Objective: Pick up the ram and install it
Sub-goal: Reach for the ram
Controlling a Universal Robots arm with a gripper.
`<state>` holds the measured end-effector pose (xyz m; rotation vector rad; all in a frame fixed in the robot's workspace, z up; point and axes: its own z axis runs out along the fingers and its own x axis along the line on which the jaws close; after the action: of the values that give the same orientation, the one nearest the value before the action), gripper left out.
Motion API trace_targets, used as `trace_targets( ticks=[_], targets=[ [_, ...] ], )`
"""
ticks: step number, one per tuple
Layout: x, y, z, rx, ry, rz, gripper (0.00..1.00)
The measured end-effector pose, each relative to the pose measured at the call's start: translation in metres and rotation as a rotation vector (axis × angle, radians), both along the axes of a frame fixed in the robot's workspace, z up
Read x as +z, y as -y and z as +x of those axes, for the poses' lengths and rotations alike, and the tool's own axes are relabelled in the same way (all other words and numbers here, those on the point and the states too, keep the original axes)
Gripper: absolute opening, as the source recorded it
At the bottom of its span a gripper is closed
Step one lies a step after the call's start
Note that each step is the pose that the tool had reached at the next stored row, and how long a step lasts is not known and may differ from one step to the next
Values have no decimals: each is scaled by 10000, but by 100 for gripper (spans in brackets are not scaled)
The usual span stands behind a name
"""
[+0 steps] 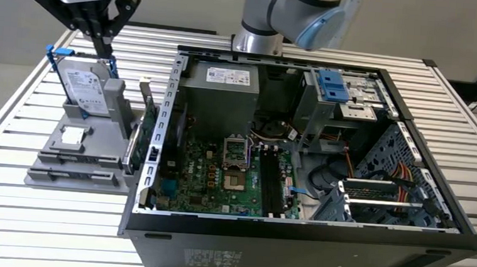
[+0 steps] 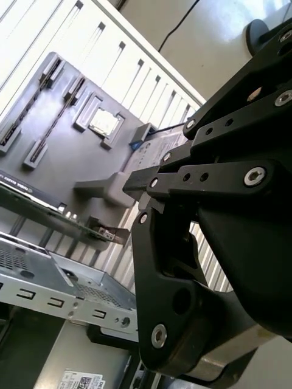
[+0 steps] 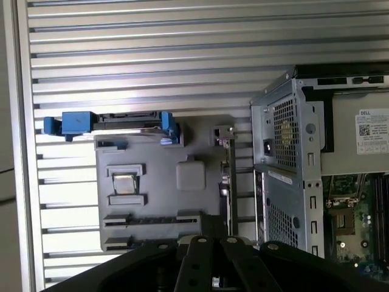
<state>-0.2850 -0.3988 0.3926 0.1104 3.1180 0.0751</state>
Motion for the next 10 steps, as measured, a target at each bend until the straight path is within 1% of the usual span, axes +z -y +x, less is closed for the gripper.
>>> trace_targets(
  ticks=[10],
  targets=[
    [0, 0, -176, 0, 0, 0, 0]
  ],
)
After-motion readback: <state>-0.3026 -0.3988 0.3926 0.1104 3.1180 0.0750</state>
